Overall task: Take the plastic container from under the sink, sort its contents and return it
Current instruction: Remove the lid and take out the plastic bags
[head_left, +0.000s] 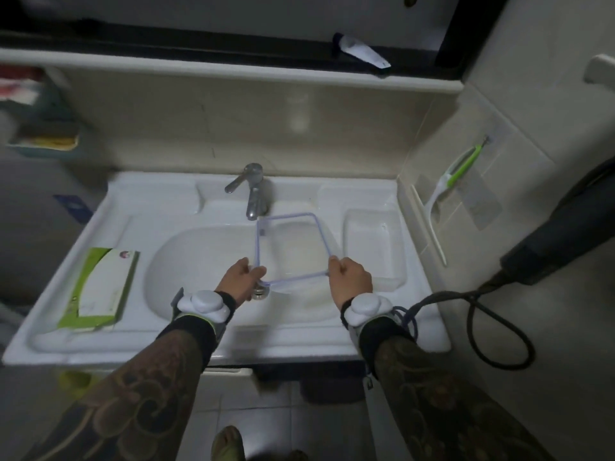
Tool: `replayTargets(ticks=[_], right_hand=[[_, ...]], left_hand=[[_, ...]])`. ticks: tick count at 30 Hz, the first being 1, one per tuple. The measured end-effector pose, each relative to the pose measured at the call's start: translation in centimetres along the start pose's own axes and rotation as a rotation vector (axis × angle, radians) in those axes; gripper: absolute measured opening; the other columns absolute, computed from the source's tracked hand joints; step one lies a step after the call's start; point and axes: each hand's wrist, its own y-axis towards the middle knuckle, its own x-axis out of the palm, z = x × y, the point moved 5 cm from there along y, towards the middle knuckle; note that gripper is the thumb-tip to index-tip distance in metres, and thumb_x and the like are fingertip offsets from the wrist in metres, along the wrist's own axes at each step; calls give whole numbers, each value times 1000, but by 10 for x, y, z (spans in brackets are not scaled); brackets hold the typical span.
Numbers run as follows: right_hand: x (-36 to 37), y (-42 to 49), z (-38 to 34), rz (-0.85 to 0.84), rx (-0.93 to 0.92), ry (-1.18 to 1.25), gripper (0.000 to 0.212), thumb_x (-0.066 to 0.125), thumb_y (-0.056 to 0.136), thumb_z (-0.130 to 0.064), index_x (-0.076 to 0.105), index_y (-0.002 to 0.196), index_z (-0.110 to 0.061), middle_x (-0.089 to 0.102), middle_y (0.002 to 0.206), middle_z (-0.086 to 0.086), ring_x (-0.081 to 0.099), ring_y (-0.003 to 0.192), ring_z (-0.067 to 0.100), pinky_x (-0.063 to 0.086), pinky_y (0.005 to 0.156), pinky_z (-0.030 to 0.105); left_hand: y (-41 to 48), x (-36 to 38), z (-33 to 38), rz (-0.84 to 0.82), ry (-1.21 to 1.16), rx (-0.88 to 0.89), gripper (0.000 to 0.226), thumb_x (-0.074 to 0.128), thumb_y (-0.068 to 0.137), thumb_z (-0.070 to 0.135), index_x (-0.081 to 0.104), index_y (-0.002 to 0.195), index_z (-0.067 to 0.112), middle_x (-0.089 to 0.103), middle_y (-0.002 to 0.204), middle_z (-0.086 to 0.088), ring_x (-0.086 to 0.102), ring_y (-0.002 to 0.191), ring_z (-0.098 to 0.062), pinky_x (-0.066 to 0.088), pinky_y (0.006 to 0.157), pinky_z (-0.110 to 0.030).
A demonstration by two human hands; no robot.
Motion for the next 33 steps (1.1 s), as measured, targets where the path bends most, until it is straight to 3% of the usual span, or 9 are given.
replayTargets(ticks=[3, 5, 6, 8, 14, 18, 20, 26, 33], right_hand=[[26, -10, -13, -115, -36, -132, 42, 38, 93, -47, 51, 68, -16, 69, 95, 15, 59, 86, 33, 39, 69, 28], [38, -16, -16, -169, -67, -215, 41, 36, 93, -49, 49, 68, -20, 69, 96, 13, 62, 89, 33, 41, 70, 28], [48, -17, -18, -195, -80, -250, 42, 35, 93, -49, 51, 69, -20, 69, 96, 13, 63, 90, 34, 44, 71, 30], [62, -21, -19, -242, -89, -323, 45, 33, 94, -49, 60, 80, -15, 69, 100, 14, 64, 92, 34, 49, 78, 34], [107, -20, -11, -342, -10, -413, 48, 31, 96, -43, 65, 101, -10, 67, 109, 14, 63, 97, 35, 50, 85, 37], [130, -19, -5, -394, 76, -510, 44, 33, 98, -38, 65, 103, -9, 66, 114, 14, 62, 104, 34, 49, 89, 36], [144, -15, -2, -411, 97, -578, 43, 34, 98, -37, 65, 106, -9, 65, 117, 14, 62, 108, 34, 49, 92, 37], [175, -10, -2, -543, -54, -882, 40, 30, 98, -29, 56, 126, -16, 56, 134, 8, 45, 126, 36, 41, 99, 42], [182, 6, -2, -532, 121, -1052, 58, 21, 98, -48, 37, 144, -16, 29, 155, 7, 22, 144, 27, 23, 114, 42]], left_hand=[[-6, -32, -21, 15, 108, -41, 64, 53, 95, 28, 27, 148, 4, 57, 105, -19, 52, 69, -25, 41, 56, -28], [-6, -44, -31, 13, 172, -62, 68, 53, 94, 32, 23, 151, 8, 53, 133, -24, 59, 104, -39, 50, 78, -36], [-4, -52, -38, 21, 193, -72, 69, 54, 94, 32, 23, 151, 8, 49, 139, -24, 53, 121, -40, 48, 94, -43], [0, -61, -49, 15, 215, -95, 70, 54, 94, 32, 22, 151, 7, 50, 140, -21, 44, 133, -38, 37, 108, -49], [18, -73, -85, -46, 356, -200, 64, 53, 94, 36, 33, 145, 2, 49, 142, -15, 44, 134, -32, 33, 109, -38], [36, -71, -107, -134, 507, -234, 34, 51, 95, 37, 51, 112, 7, 55, 110, -11, 54, 103, -27, 34, 83, -27], [47, -72, -113, -156, 602, -234, 42, 51, 94, 37, 53, 114, 1, 57, 113, -14, 54, 98, -28, 37, 81, -28], [64, -78, -109, -196, 880, -158, 49, 49, 91, 42, 51, 124, 5, 51, 129, -17, 52, 117, -34, 43, 99, -37], [75, -95, -101, -191, 944, -38, 63, 41, 92, 56, 46, 135, 10, 50, 135, -14, 51, 123, -31, 42, 103, -41]])
